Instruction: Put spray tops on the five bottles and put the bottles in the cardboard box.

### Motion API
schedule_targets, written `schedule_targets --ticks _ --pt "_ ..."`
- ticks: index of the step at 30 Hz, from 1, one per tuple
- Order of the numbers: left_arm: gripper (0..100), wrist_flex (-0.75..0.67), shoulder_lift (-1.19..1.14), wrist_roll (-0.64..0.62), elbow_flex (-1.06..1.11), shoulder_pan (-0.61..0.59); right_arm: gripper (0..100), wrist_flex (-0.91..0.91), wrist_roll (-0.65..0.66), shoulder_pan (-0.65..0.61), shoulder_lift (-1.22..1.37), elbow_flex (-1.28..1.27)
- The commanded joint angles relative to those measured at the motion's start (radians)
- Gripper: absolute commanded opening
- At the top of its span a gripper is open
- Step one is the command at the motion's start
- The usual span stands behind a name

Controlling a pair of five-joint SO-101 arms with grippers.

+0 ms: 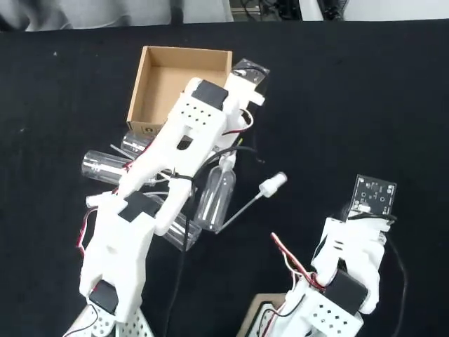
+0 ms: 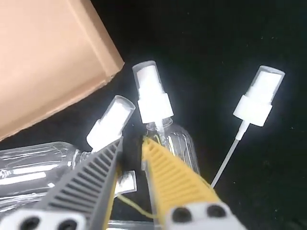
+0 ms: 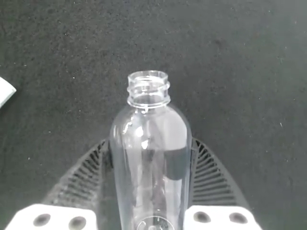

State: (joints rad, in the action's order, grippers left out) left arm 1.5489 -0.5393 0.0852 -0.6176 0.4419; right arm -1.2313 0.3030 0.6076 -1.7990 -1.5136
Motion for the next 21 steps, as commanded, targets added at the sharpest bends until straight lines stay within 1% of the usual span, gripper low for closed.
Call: schedule_targets --ticks 1,4,8,21 --pt "19 0.003 0.037 -0.034 -0.061 0.007 8.8 0.028 -0.002 0.02 -0.081 0.005" --pt "24 -0.015 0.037 -0.091 -0.058 0.005 8.8 0.028 -0.002 0.02 -0.081 0.004" --pt "24 -0.051 0.017 -0.092 -0.058 0.005 8.8 0.028 -0.002 0.02 -0.081 0.004" --pt "24 -0.17 -0.175 -0.091 -0.068 0.007 8.9 0.028 -0.002 0.02 -0.081 0.004"
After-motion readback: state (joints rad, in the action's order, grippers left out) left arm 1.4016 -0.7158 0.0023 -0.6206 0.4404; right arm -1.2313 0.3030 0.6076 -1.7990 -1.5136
